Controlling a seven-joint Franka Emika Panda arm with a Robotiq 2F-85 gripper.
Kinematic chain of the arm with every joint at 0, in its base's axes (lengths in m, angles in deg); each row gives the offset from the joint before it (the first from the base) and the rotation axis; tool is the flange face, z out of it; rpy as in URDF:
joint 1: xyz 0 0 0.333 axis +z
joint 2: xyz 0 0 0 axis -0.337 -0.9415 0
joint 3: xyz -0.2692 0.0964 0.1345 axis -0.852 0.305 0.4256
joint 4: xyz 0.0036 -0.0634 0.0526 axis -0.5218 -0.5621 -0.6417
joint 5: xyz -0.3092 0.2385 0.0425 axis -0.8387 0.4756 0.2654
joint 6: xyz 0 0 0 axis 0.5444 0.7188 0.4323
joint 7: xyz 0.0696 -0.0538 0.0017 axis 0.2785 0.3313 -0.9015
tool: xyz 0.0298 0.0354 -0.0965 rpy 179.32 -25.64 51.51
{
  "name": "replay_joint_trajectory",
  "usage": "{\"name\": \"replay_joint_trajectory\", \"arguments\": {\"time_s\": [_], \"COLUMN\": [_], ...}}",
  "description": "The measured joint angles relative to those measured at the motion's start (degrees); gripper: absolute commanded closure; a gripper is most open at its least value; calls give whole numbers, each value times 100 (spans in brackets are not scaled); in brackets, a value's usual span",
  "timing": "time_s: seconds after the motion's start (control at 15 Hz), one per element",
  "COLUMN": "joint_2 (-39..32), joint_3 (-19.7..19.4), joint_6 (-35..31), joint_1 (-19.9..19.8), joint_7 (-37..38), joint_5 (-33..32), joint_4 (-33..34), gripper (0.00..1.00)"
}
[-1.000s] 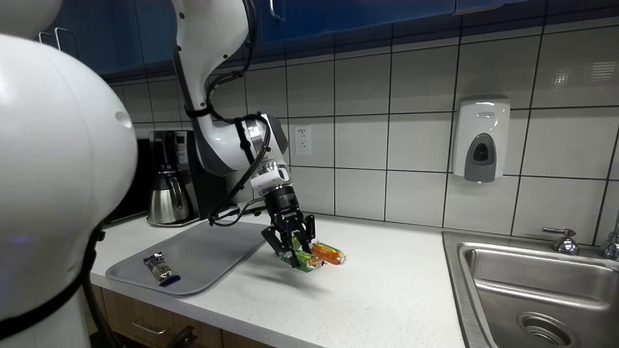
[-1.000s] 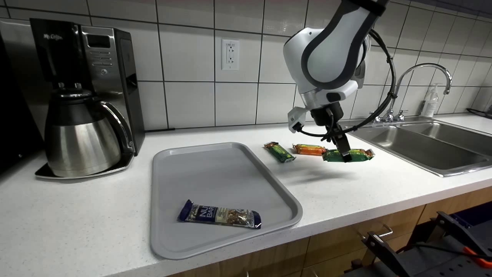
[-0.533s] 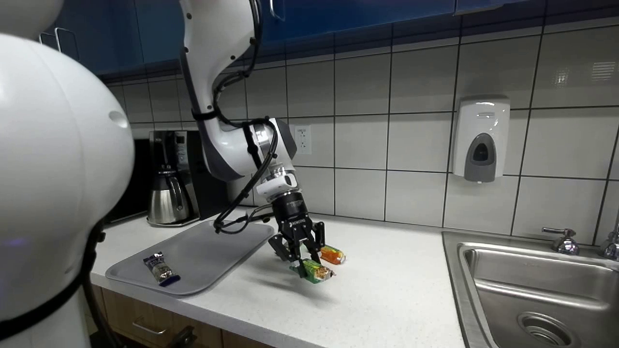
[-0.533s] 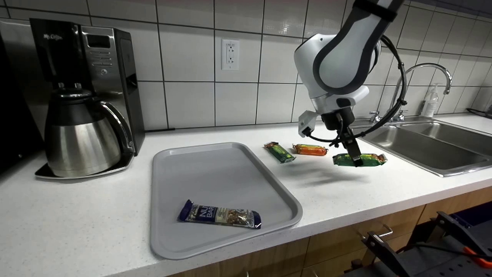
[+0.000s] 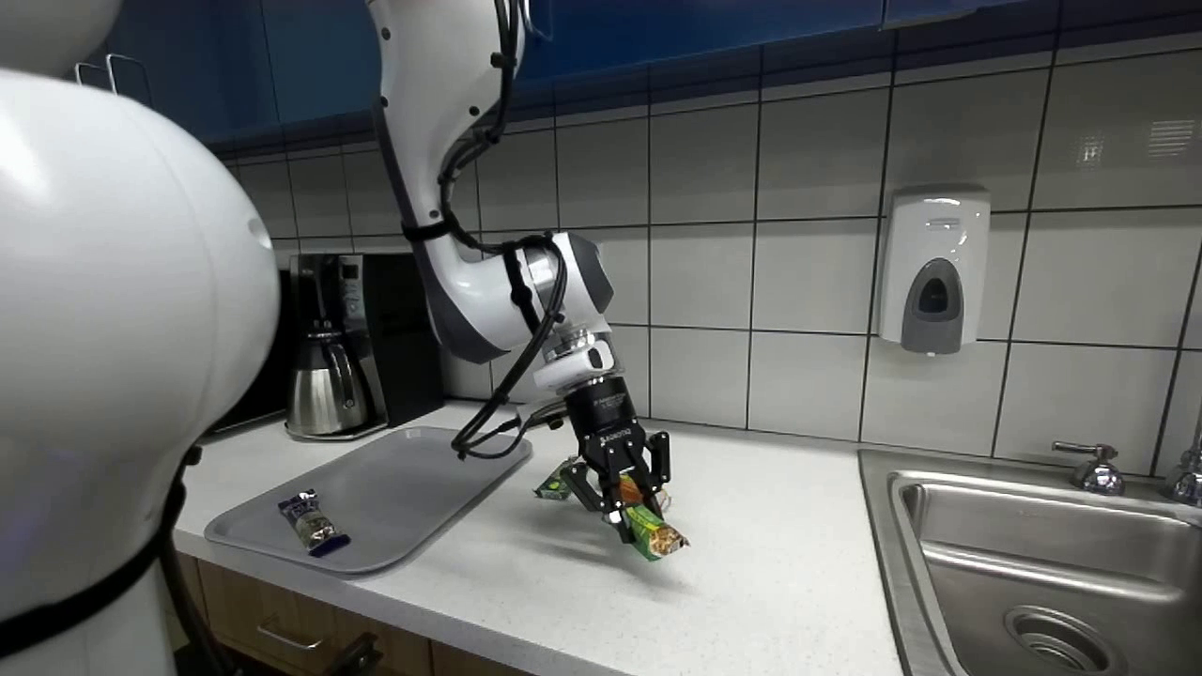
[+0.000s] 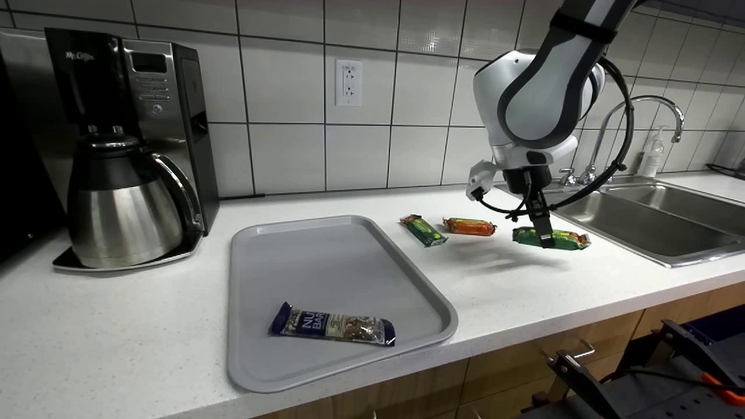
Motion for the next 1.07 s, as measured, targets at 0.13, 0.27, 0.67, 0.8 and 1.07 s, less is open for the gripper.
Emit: {"name": "replay_joint_trajectory", "arguments": {"time_s": [0.13, 0.27, 0.67, 0.8, 1.07], "joint_2": [-78, -183, -456, -485, -488], "joint_3": [-266, -414, -691, -804, -906], "joint_6": [-185, -344, -585, -621, -706], "joint_1": [214, 396, 878, 1024, 1198], "joint_7": [0, 0, 0, 0, -8], "joint_5": [115, 249, 590, 635, 643], "joint_4": [-32, -75, -133, -145, -152], "gripper": [86, 86, 7, 0, 0]}}
